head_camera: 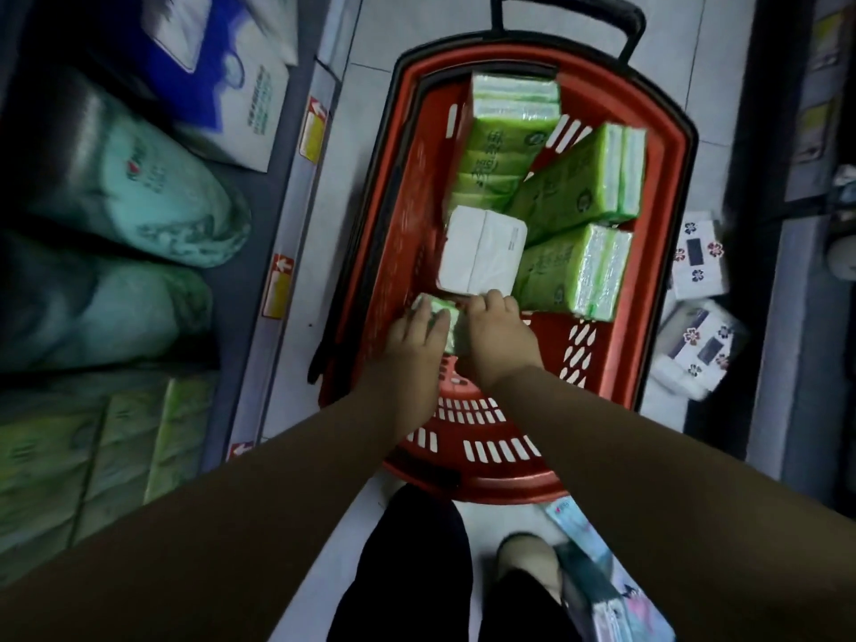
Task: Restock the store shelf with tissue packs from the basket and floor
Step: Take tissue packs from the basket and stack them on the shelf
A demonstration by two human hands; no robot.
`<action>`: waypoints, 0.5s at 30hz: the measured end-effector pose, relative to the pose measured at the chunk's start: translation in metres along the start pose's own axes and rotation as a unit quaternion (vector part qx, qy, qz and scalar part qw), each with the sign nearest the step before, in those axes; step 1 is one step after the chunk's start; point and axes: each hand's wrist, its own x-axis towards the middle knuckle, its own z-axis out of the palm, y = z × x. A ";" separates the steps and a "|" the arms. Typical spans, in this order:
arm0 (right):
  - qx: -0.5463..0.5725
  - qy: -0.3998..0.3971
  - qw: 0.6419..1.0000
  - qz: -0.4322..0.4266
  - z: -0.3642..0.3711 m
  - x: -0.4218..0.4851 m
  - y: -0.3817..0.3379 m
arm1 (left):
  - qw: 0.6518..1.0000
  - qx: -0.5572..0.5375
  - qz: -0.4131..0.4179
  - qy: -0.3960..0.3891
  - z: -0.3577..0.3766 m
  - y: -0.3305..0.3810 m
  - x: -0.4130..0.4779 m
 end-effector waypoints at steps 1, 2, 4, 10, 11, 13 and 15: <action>0.017 0.009 1.000 0.003 -0.003 -0.005 0.000 | 1.000 0.001 -0.005 0.018 0.000 0.000 -0.002; 0.032 0.022 0.999 0.001 -0.007 -0.012 -0.002 | 0.999 0.000 -0.008 0.037 0.000 0.000 -0.003; 0.069 0.034 0.997 -0.023 -0.017 -0.027 -0.005 | 0.996 0.017 0.001 0.083 -0.007 0.006 -0.004; 0.261 0.071 0.960 -0.075 -0.049 -0.079 -0.007 | 0.995 -0.030 -0.032 0.086 -0.041 0.035 -0.025; 0.296 0.074 0.950 -0.070 -0.058 -0.088 -0.005 | 0.994 -0.046 -0.034 0.090 -0.050 0.040 -0.035; 0.342 0.061 0.935 -0.074 -0.075 -0.107 0.000 | 0.988 -0.096 -0.050 0.109 -0.061 0.049 -0.056; 0.368 0.029 0.926 -0.081 -0.091 -0.127 0.006 | 0.968 -0.179 -0.078 0.157 -0.075 0.061 -0.081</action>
